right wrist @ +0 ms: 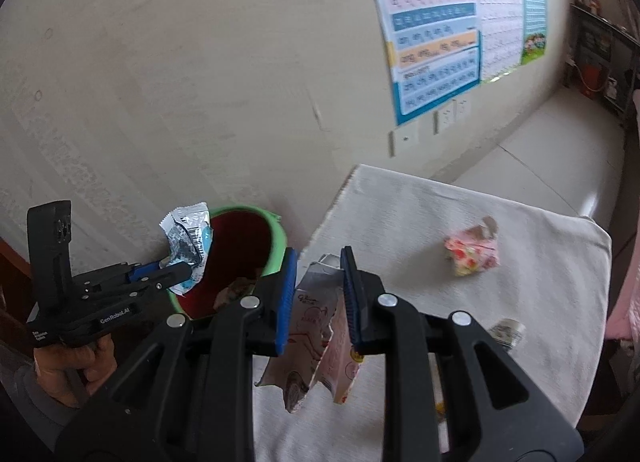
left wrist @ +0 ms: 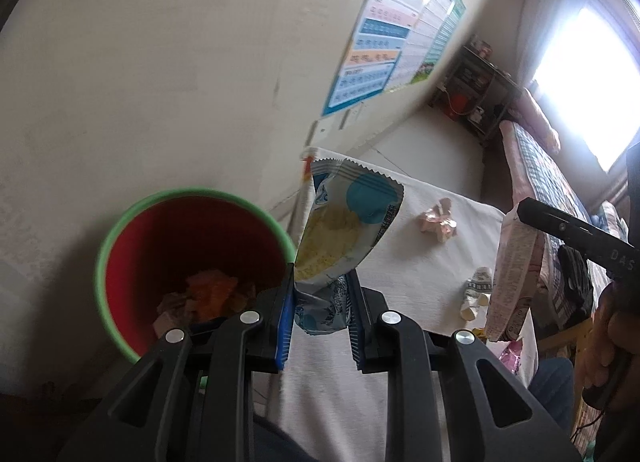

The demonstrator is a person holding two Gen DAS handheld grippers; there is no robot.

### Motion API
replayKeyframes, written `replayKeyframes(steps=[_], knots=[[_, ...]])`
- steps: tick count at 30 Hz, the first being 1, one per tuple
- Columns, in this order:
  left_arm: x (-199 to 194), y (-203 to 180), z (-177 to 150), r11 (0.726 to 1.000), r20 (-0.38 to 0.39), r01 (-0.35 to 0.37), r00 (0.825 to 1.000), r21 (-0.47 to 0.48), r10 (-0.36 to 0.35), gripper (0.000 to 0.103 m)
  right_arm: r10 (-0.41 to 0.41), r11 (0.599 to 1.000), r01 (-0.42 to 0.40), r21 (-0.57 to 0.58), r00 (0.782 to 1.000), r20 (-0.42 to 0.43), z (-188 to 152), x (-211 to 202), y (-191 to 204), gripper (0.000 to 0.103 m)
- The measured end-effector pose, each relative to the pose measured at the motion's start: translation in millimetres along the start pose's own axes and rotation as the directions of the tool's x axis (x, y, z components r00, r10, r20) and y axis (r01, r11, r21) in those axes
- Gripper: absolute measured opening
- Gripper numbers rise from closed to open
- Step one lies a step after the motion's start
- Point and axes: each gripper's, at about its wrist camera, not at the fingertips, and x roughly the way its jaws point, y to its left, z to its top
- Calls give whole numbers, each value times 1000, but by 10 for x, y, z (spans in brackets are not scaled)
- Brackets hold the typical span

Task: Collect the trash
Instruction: 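Carry the snack bag and pink-white wrapper to the red bucket, then open both tools over the red bucket to drop both wrappers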

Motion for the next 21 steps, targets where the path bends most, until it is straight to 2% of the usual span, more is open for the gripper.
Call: replayKeyframes(steps=[21], knots=[[-149,944,-100,987,13,-78,997,-139,81,21,135,983,-138,-119,990,-38,304,696,970,23]])
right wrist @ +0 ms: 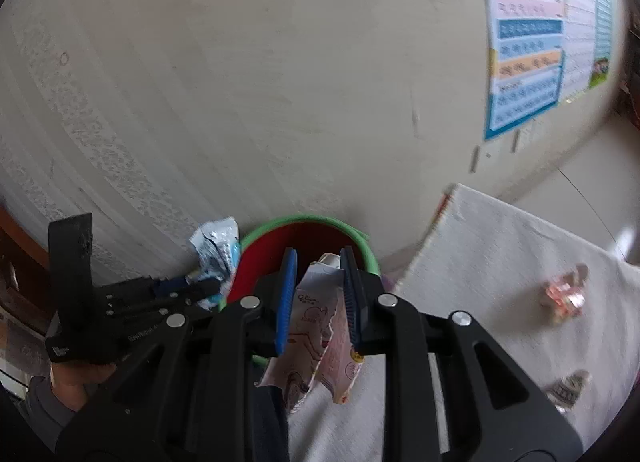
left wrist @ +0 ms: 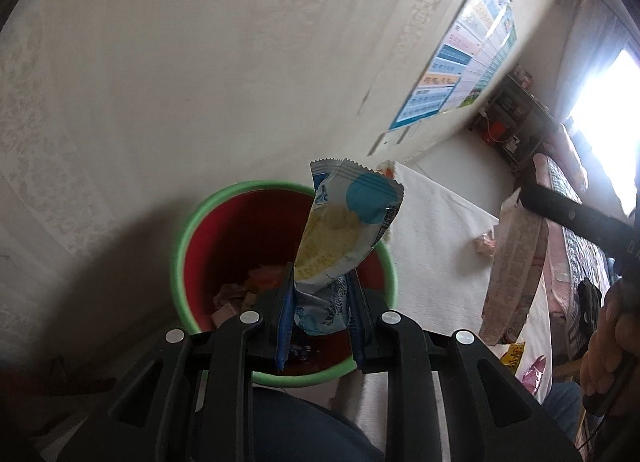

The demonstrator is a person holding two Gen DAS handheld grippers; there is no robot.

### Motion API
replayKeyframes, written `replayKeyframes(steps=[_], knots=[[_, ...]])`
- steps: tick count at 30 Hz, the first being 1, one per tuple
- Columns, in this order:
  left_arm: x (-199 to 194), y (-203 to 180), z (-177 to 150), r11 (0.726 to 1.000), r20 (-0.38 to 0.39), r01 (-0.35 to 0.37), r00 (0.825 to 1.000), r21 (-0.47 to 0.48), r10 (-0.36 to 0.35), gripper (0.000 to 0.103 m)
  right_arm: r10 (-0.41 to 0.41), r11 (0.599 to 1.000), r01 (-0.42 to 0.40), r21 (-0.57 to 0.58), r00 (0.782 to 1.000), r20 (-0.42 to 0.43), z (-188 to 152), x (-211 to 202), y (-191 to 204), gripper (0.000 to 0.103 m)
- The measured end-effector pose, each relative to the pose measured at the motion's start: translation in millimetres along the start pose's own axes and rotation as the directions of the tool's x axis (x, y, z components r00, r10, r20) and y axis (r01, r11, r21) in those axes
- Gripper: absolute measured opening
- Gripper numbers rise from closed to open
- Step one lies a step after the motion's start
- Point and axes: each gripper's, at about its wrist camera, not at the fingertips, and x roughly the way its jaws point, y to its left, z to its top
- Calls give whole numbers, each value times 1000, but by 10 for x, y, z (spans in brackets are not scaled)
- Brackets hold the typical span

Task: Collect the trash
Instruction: 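Open both tools over the red bucket to drop both wrappers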

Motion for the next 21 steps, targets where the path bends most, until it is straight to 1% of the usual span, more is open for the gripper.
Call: replayKeyframes(steps=[4,10,16,17,18,19,20,21], knots=[[7,195,0,1000,-2,-4,1000,-24,4,21,17,999,-17,-47,1000,3,69,177,169,23],[56,427,-20,998,-16,-1,1000,-56,0,21,54,996,-55,-64,998,-13,9,435,243,23],[150,479,-33,998,-34,11,999,-63,-13,21,72,995,-73,-74,997,-15,5,583,297,23],[158,473,-32,998,-36,14,999,-65,-16,21,77,994,-78,-78,997,-13,15,598,313,24],[168,454,-25,998,-37,17,999,-64,-19,24,85,993,-86,-83,996,-9,21,613,330,27],[171,455,-29,998,-35,20,999,-63,-22,25,92,992,-92,-85,996,-11,23,623,345,31],[174,468,-34,998,-35,21,999,-65,-24,30,93,992,-94,-82,996,-9,24,626,350,54],[181,463,-30,998,-34,23,999,-66,-25,38,84,994,-83,-76,996,8,21,608,346,75]])
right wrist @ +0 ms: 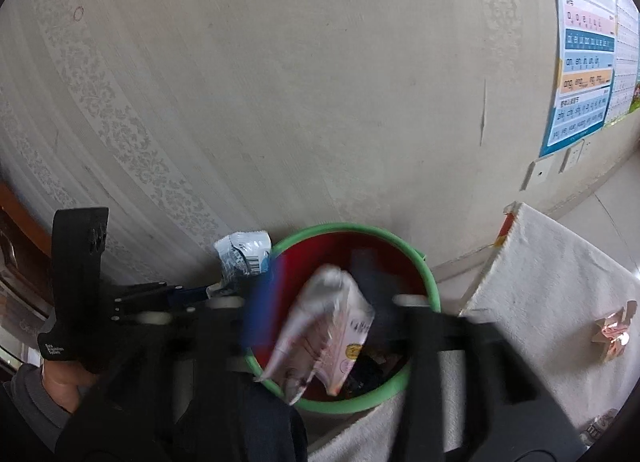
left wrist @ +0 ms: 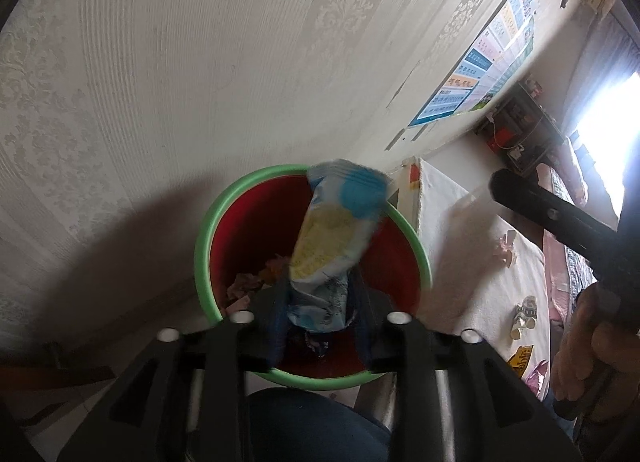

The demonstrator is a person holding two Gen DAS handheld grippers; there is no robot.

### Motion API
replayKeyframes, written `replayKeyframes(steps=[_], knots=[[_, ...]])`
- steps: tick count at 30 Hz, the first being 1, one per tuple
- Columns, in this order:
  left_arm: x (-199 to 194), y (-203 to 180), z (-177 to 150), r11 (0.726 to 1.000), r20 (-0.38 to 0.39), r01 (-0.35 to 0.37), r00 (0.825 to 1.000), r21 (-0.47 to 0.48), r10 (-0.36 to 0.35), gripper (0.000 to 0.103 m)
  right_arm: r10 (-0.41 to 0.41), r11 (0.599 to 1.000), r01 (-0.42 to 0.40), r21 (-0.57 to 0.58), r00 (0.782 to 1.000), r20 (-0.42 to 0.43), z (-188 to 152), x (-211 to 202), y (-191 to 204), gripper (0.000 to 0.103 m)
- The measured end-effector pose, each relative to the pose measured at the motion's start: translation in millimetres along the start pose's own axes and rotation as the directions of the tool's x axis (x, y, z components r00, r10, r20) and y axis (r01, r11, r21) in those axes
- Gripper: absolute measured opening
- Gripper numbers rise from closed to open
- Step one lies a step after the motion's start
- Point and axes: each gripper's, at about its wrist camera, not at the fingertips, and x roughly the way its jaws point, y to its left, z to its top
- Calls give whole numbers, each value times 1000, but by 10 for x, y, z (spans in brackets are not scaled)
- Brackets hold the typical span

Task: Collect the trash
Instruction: 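Open both tools over the red bucket to drop both wrappers, then move both open tools back over the remaining wrappers on the table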

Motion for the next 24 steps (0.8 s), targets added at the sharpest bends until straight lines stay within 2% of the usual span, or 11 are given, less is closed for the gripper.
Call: replayKeyframes(steps=[5,7,9,11,16,24], knots=[[-14,22,-10,1000,11,2,1000,-18,-2,60,-27,1000,27,15,999,39,-7,-107,-25,88],[-30,12,-14,1000,15,-4,1000,-25,4,70,-41,999,40,22,998,51,-2,-167,-56,90],[-53,-17,-10,1000,25,-16,1000,-26,16,86,-52,998,51,28,997,57,0,-234,-85,93],[-82,-69,-4,999,34,-32,999,-26,33,93,-68,997,65,45,995,66,-16,-326,-118,95],[-137,-281,-4,1000,48,-19,999,3,19,95,-116,989,109,97,990,75,-153,-599,-241,98],[-159,-928,-20,993,47,39,998,110,-44,95,-209,959,191,209,975,69,-575,-1181,-708,98]])
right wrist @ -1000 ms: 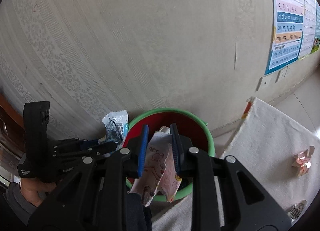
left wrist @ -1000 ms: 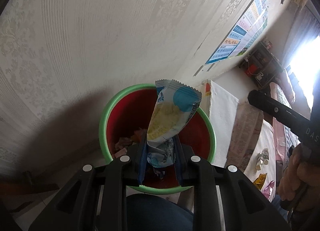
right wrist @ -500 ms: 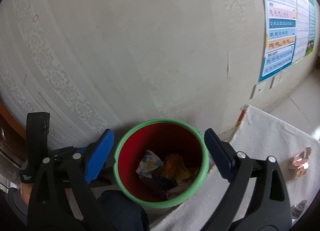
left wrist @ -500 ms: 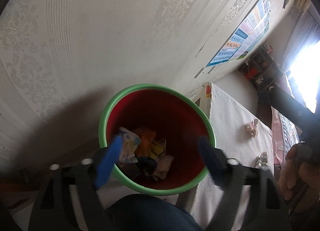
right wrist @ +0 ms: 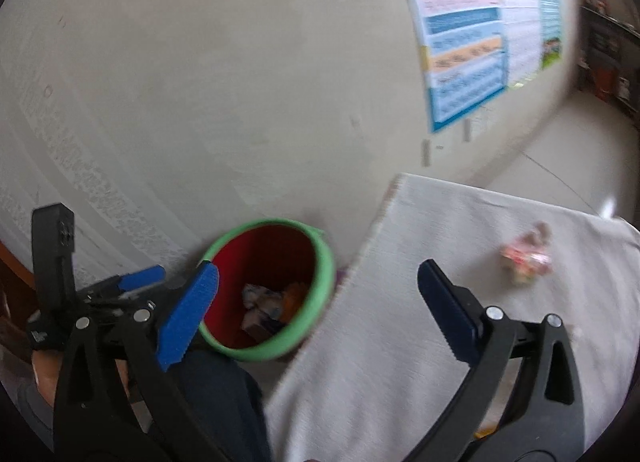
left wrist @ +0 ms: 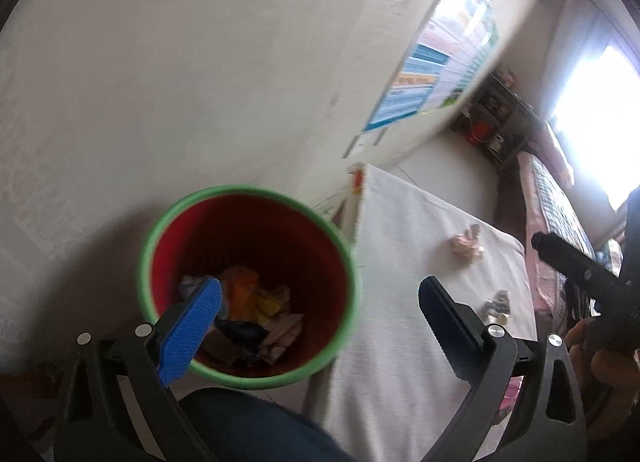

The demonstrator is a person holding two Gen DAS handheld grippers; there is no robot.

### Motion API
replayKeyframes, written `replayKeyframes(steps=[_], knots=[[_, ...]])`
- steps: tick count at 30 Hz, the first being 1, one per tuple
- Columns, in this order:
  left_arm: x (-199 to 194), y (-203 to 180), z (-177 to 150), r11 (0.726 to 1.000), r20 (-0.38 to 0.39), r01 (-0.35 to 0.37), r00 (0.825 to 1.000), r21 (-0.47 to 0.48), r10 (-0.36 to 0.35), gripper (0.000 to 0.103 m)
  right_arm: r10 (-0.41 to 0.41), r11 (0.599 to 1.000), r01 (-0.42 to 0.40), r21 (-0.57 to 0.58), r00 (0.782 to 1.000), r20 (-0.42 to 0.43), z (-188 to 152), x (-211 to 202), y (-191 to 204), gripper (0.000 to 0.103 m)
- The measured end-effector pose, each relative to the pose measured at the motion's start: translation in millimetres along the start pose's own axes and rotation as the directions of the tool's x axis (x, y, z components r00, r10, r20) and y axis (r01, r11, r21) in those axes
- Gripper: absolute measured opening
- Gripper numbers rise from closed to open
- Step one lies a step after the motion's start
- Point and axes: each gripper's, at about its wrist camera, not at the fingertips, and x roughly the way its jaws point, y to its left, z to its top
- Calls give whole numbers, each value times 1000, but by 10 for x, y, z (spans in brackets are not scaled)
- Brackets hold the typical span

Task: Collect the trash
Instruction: 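Move both open tools back over the remaining wrappers on the table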

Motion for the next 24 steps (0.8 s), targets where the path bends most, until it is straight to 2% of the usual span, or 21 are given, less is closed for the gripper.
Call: replayKeyframes(steps=[7,14,21,24], knots=[[129,-672,81,994,-13,66,998,92,-65,95,-120,987,116,111,992,28,-160,-503,-754,98],[402,-1337,152,975,-59,116,993,188,-107,95,-194,962,188,199,981,13,-328,-762,-1316,98],[797,-1881,285,937,-128,116,989,329,-78,95,-231,930,239,279,971,-63,-508,-742,-1807,98],[949,-2093,346,909,-153,116,986,401,-59,95,-222,921,245,304,969,-108,-605,-663,-1962,98]])
